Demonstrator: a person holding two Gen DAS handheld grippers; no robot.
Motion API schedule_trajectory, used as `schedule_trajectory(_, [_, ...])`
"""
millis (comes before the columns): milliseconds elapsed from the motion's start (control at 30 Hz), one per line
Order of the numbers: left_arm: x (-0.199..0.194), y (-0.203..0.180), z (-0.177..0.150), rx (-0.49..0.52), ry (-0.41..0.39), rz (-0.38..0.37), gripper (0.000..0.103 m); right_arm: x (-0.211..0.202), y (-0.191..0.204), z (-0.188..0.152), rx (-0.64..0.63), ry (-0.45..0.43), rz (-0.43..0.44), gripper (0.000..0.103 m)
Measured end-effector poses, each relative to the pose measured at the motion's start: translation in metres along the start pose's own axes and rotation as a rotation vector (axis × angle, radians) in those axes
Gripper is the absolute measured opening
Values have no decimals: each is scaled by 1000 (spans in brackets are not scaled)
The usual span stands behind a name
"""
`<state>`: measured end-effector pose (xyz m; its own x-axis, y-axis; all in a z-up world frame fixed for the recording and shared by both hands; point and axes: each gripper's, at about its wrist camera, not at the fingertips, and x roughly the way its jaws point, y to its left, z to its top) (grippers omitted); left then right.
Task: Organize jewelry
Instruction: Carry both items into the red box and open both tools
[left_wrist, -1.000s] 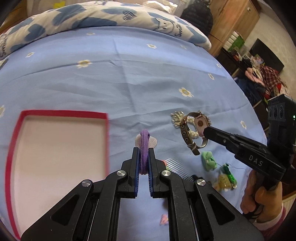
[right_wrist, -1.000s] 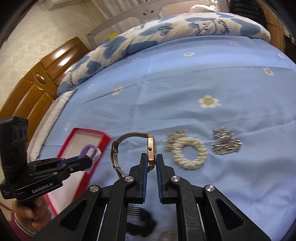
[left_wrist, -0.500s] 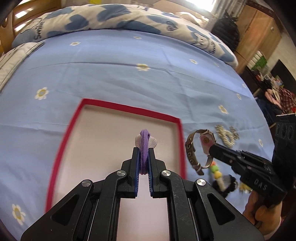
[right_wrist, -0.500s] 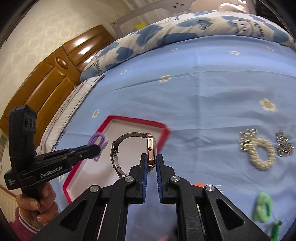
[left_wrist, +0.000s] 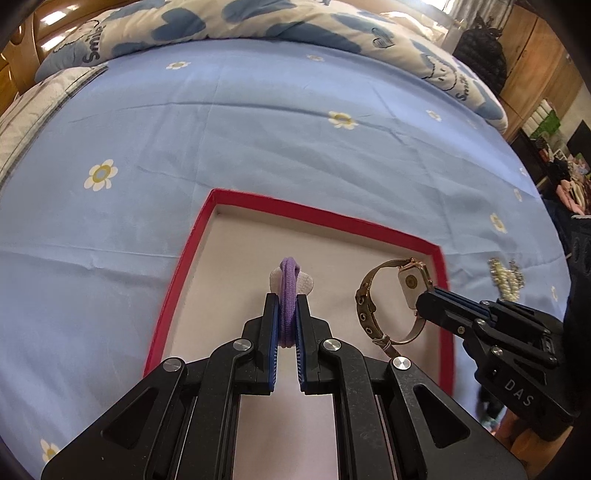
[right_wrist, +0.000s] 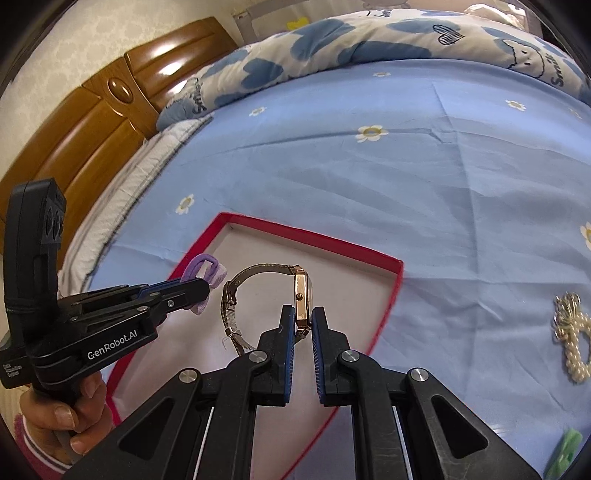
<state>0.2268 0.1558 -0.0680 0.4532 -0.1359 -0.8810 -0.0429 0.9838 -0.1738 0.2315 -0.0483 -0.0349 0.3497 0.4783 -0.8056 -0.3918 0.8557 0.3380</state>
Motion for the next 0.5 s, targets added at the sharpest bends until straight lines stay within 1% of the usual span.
schedule_trajectory(167, [11,4,-1,-1,23,15,7,18,5,2,-38,37,-38,9])
schedule_trajectory(333, [20,3,-5,8,47,18,8,31,4,0,-56,76,-56,9])
schedule_trajectory(433, [20,2,-6,15,45,26,11,32,3,-1,-51,76,-52,10])
schedule_trajectory(467, [21,2,-5,16,48,28,12,32,3,-1,-50,80,-47,12])
schedule_trajectory(500, [21,2,-6,17,51,34,16,32,3,-1,-50,85,-38,14])
